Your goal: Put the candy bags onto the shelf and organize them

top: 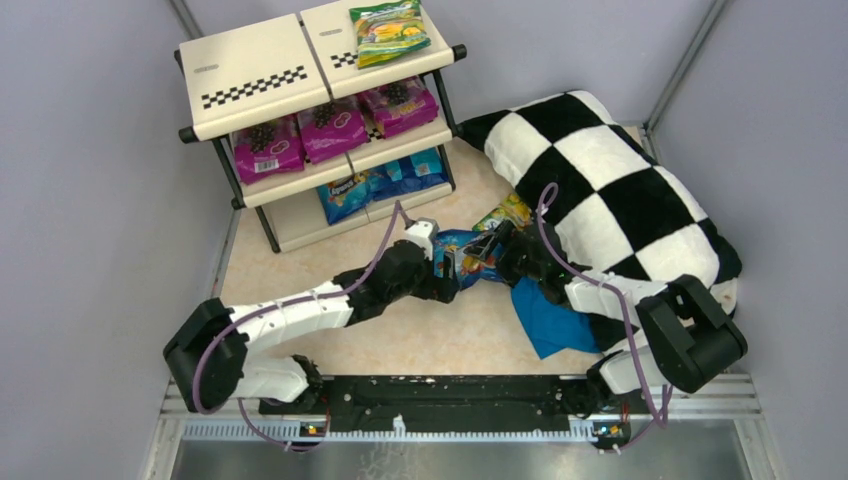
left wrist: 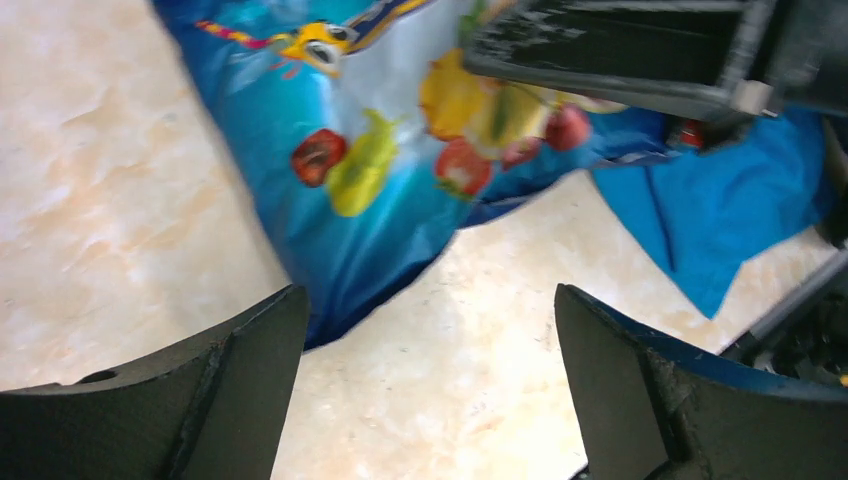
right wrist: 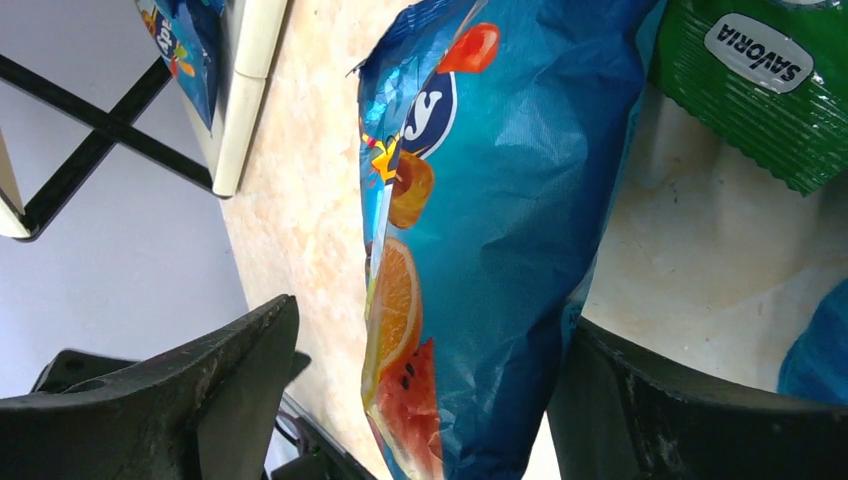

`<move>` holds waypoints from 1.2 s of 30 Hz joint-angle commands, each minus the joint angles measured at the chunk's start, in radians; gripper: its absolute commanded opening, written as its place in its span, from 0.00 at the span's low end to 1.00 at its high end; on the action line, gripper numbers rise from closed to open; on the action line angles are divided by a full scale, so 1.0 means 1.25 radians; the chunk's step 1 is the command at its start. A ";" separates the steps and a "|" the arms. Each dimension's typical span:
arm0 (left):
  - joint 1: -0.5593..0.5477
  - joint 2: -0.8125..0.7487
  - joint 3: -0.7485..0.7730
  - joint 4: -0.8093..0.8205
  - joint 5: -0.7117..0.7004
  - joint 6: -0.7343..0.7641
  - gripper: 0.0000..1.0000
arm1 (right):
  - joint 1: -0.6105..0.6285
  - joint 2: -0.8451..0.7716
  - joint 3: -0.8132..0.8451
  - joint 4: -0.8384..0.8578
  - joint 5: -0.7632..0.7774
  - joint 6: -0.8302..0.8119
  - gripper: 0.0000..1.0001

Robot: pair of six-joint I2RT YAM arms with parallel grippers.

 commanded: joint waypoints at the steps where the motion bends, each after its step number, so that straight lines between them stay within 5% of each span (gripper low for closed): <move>1: 0.063 0.005 -0.027 -0.038 0.007 -0.065 0.96 | -0.002 -0.003 -0.016 0.096 0.011 -0.011 0.84; 8: 0.131 0.131 0.000 0.037 0.076 -0.109 0.76 | -0.001 -0.037 -0.051 0.095 0.005 0.004 0.83; 18: 0.131 0.171 -0.094 0.226 0.228 -0.214 0.32 | 0.001 -0.207 -0.148 0.098 0.072 0.077 0.83; 28: 0.113 0.138 -0.190 0.370 0.256 -0.354 0.23 | 0.038 -0.138 -0.157 0.177 0.140 0.097 0.83; 36: 0.104 0.137 -0.181 0.348 0.237 -0.352 0.22 | 0.061 -0.067 -0.165 0.242 0.103 0.087 0.78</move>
